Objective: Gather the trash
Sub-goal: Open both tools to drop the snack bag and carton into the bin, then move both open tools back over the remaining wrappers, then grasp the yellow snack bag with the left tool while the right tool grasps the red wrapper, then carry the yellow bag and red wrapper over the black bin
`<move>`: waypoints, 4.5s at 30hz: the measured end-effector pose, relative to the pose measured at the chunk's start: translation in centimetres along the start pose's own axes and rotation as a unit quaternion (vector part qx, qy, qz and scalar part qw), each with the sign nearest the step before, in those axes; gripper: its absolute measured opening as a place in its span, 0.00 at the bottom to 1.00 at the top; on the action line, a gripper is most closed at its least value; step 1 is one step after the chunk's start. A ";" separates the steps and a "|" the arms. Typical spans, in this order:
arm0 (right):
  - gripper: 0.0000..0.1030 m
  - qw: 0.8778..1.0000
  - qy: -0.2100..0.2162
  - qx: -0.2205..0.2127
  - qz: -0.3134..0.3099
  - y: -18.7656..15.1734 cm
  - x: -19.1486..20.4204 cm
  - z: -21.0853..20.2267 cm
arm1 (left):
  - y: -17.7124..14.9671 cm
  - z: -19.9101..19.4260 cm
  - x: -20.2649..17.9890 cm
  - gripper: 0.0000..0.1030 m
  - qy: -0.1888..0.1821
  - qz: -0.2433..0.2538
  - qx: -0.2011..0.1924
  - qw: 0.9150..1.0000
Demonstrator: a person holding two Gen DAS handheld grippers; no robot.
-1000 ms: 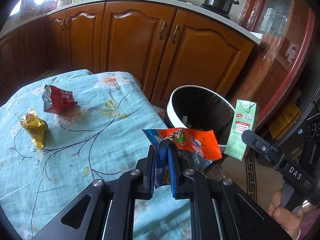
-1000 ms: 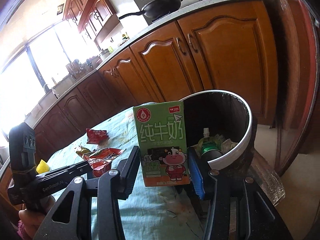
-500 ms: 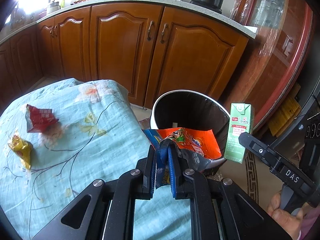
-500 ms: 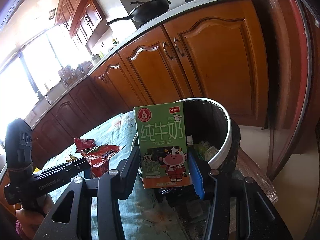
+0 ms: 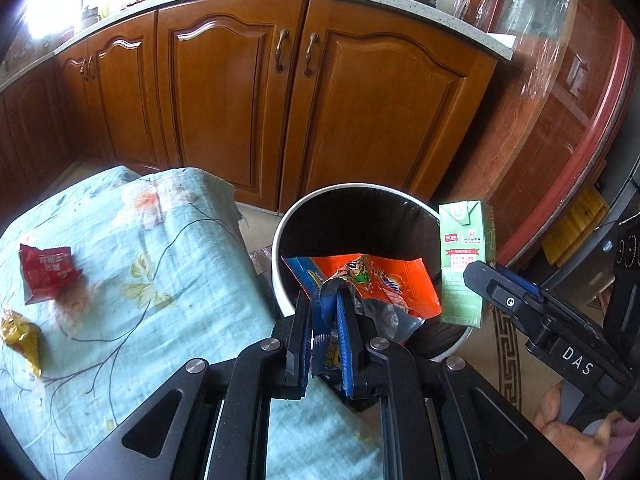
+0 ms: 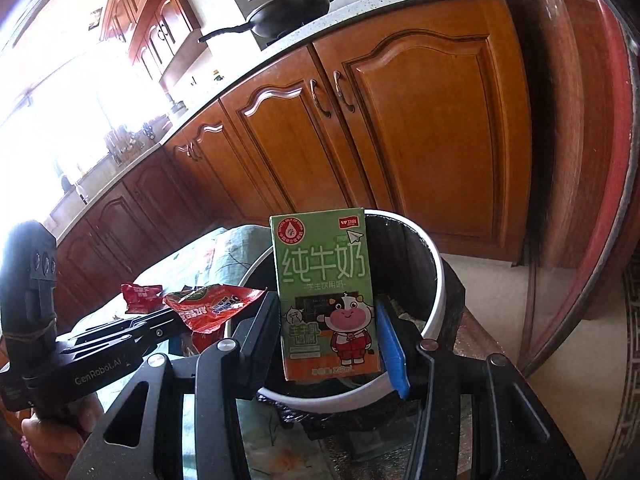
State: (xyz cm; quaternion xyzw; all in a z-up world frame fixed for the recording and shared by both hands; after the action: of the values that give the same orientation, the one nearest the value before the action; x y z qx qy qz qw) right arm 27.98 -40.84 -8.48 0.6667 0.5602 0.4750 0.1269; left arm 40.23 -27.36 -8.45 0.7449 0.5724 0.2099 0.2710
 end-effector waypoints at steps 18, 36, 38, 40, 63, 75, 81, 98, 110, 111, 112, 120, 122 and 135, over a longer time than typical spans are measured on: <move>0.63 1.000 -0.006 0.012 0.026 0.3 -2.5 1.5 | -0.7 1.6 0.0 0.52 -0.006 -0.004 0.015 1.000; 0.89 0.997 0.072 0.026 0.004 -3.3 6.4 2.3 | -8.9 -5.3 12.2 0.65 0.042 -0.132 0.007 0.990; 0.90 0.996 0.080 0.033 -0.005 -3.8 7.8 2.8 | -9.4 -6.1 13.5 0.66 0.051 -0.142 0.004 0.988; 0.91 0.995 0.089 0.040 -0.010 -4.3 9.0 3.3 | -9.9 -6.9 15.0 0.67 0.066 -0.154 0.000 0.986; 0.92 0.981 0.140 0.128 -0.049 -8.9 18.8 10.6 | -13.7 -9.1 25.3 0.67 0.122 -0.234 0.010 0.965; 0.91 0.974 0.168 0.144 -0.056 -6.7 21.9 16.4 | -11.1 -5.4 27.2 0.67 0.143 -0.228 0.016 0.963; 0.84 0.971 0.181 0.150 -0.051 -5.5 23.0 20.1 | -9.4 -3.1 27.9 0.67 0.149 -0.219 0.019 0.964; 0.24 0.968 0.174 0.178 -0.045 -5.3 22.2 25.1 | -7.5 0.6 27.7 0.17 0.135 -0.189 0.017 0.973; 0.01 0.973 0.172 0.145 -0.045 -5.5 19.4 16.4 | -8.6 -2.8 22.8 0.13 0.075 -0.173 0.004 0.982; 0.01 0.974 0.170 0.142 -0.045 -5.6 19.1 15.8 | -8.7 -3.2 22.1 0.13 0.070 -0.170 0.004 0.983; 0.01 0.975 0.167 0.139 -0.045 -5.7 18.7 14.9 | -8.8 -3.5 21.5 0.12 0.064 -0.167 0.003 0.984; 0.01 0.983 0.145 0.111 -0.024 -6.1 15.0 9.2 | -9.0 -5.7 16.0 0.12 0.026 -0.124 -0.003 0.992; 0.01 0.985 0.140 0.103 -0.012 -5.8 13.9 7.9 | -9.1 -6.1 14.8 0.12 0.018 -0.116 -0.003 0.993; 0.01 0.994 0.088 0.055 0.019 -5.5 7.5 1.2 | -9.1 -7.4 8.1 0.12 -0.019 -0.072 0.004 0.997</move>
State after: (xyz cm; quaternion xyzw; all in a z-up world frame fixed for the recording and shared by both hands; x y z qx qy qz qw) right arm 24.83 -32.05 -9.31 0.6387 0.5817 0.5027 0.0307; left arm 31.01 -16.54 -8.60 0.7064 0.6202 0.1736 0.2936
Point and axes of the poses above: each gripper's, at about its wrist camera, not at the fingertips, and z roughly the way its jaws point, x to its left, y to its top, the point moved 9 cm from there along z, roughly the way its jaws point, and after that the axes turned 14 degrees about y, right-handed, at the moved point
